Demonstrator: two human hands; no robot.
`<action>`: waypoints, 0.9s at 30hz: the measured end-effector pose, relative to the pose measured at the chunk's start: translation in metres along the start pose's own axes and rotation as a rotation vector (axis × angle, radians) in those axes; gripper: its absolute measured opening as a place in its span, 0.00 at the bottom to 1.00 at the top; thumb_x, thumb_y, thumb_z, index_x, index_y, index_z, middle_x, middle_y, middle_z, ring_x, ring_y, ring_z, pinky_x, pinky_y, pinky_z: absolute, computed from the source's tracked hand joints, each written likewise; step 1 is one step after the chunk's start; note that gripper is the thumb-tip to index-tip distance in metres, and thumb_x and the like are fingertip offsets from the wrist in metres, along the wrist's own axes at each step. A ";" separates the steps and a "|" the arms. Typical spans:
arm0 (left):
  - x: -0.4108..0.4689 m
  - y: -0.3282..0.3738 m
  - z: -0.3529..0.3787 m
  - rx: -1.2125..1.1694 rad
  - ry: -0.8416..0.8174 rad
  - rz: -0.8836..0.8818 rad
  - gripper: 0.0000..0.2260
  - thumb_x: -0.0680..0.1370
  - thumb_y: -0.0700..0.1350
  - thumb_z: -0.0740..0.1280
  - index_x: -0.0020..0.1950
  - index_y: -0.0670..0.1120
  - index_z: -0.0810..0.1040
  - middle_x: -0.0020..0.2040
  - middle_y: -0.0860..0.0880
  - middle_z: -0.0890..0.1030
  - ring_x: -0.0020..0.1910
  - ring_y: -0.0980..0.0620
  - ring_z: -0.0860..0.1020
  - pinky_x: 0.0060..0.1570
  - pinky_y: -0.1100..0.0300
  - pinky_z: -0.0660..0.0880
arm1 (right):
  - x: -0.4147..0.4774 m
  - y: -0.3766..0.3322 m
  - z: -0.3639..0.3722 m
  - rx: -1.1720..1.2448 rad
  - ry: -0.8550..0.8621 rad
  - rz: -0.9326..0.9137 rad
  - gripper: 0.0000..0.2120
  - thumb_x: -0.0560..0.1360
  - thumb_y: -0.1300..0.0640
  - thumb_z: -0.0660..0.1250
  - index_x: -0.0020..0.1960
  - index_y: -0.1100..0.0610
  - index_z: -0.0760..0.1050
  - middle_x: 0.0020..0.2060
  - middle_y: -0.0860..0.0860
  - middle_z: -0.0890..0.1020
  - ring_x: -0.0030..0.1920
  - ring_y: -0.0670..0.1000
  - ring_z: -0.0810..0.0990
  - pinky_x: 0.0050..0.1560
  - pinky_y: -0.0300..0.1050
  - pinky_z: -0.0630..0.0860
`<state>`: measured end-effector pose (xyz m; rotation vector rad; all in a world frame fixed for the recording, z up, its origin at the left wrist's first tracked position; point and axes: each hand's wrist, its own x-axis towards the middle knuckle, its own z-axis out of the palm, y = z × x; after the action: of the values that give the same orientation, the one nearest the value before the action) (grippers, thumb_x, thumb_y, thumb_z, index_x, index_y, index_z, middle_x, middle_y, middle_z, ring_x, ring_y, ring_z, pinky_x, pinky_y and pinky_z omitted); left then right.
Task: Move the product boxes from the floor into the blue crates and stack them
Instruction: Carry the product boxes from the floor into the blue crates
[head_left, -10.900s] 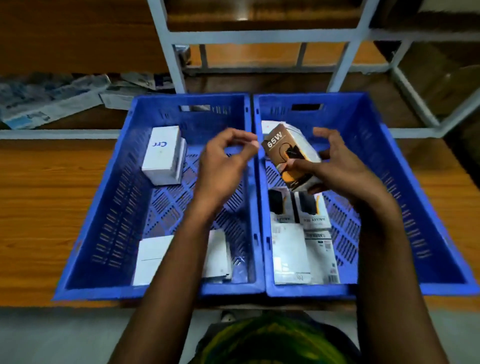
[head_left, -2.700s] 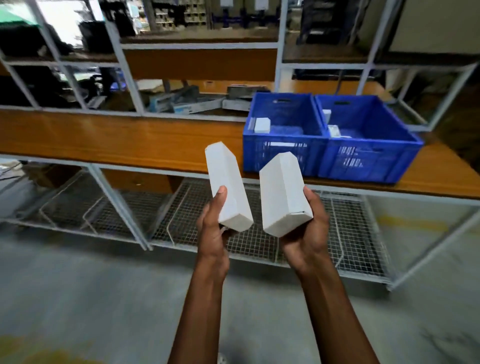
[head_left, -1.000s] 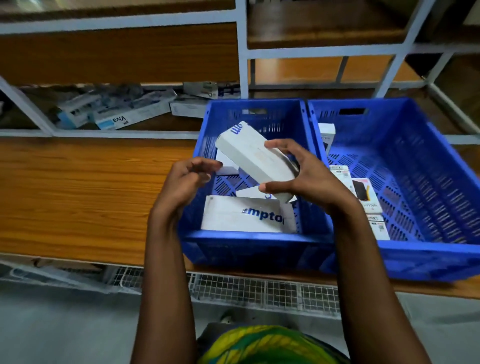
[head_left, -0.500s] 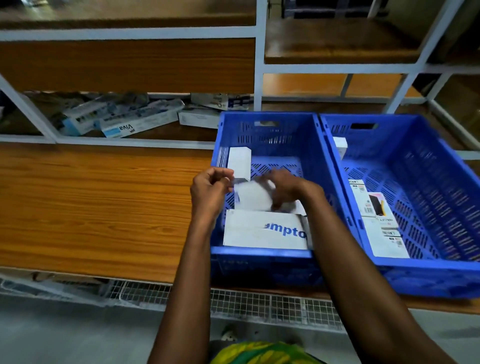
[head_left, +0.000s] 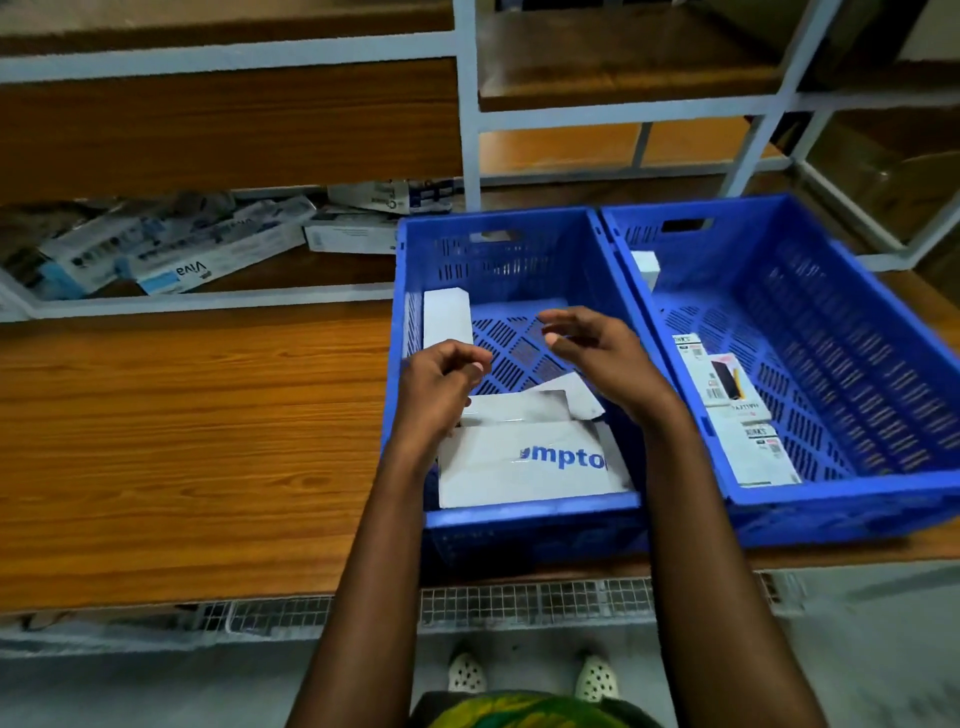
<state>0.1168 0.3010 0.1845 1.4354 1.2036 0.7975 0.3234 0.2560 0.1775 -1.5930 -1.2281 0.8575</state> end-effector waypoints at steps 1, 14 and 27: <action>-0.001 0.004 0.003 -0.008 -0.013 0.007 0.11 0.80 0.34 0.65 0.49 0.47 0.84 0.50 0.48 0.86 0.50 0.52 0.82 0.47 0.53 0.78 | -0.008 -0.001 -0.002 0.065 0.035 0.001 0.11 0.81 0.60 0.69 0.61 0.48 0.80 0.57 0.50 0.85 0.58 0.45 0.84 0.60 0.40 0.79; -0.053 0.039 0.055 -0.192 0.206 0.142 0.10 0.79 0.33 0.66 0.48 0.48 0.83 0.46 0.46 0.87 0.46 0.47 0.84 0.43 0.53 0.79 | -0.043 -0.025 -0.054 0.231 -0.095 -0.128 0.09 0.82 0.61 0.67 0.59 0.52 0.81 0.54 0.54 0.87 0.51 0.50 0.85 0.46 0.33 0.76; -0.261 -0.022 0.054 -0.319 0.947 0.047 0.09 0.78 0.32 0.67 0.47 0.46 0.81 0.41 0.50 0.86 0.43 0.54 0.83 0.38 0.59 0.76 | -0.153 -0.030 0.054 0.202 -0.732 -0.338 0.07 0.79 0.55 0.69 0.53 0.45 0.82 0.49 0.47 0.87 0.51 0.50 0.86 0.57 0.56 0.81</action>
<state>0.0904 0.0353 0.1843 0.8063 1.6206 1.7206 0.2252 0.1236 0.1866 -0.8780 -1.7802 1.3441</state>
